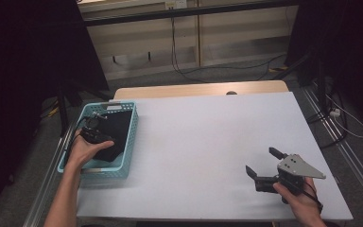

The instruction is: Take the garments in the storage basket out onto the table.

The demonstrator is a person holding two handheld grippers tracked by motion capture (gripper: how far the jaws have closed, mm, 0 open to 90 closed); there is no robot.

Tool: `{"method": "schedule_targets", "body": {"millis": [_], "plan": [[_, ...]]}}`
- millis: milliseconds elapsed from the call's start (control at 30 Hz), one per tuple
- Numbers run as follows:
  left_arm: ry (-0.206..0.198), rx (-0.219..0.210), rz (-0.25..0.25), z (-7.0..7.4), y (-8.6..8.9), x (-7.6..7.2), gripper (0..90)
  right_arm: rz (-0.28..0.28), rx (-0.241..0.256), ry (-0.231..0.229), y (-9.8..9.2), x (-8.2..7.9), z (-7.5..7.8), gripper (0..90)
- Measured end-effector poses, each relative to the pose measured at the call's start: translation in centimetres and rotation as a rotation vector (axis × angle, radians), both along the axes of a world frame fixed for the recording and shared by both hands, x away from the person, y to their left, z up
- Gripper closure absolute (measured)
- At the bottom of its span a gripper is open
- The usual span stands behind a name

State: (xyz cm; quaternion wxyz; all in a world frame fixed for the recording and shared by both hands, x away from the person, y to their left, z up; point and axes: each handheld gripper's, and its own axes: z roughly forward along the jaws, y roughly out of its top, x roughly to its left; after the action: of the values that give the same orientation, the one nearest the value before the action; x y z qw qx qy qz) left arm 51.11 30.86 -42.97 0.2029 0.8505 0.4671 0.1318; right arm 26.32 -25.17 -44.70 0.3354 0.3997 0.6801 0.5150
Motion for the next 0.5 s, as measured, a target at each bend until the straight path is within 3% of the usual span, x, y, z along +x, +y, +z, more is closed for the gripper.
{"method": "schedule_targets", "body": {"millis": [100, 233, 300, 367, 400, 500], "plan": [[-0.001, -0.006, -0.009, 0.3, 0.2, -0.2, 11.5, 0.002, 0.001, -0.001, 0.0, 0.0, 0.0, 1.6], [-0.005, 0.024, 0.010, 0.7, -0.4, -0.6, 29.3, 0.003, -0.002, 0.001, 0.0, 0.0, 0.0, 1.6], [-0.026, 0.012, 0.003, 0.9, -0.1, -0.7, 36.3, 0.004, -0.003, 0.000, 0.0, 0.0, 0.0, 1.6], [-0.043, -0.028, 0.010, 1.0, 0.4, -0.8, 40.2, 0.005, -0.002, 0.000, 0.0, 0.0, 0.0, 1.6], [-0.062, -0.032, 0.015, 1.2, 0.5, -1.0, 45.6, 0.002, -0.002, 0.000, 0.0, 0.0, 0.0, 1.6], [-0.077, -0.034, 0.035, 1.3, 0.5, -1.1, 48.3, -0.002, -0.002, 0.001, 0.0, 0.1, 0.0, 1.6]]}}
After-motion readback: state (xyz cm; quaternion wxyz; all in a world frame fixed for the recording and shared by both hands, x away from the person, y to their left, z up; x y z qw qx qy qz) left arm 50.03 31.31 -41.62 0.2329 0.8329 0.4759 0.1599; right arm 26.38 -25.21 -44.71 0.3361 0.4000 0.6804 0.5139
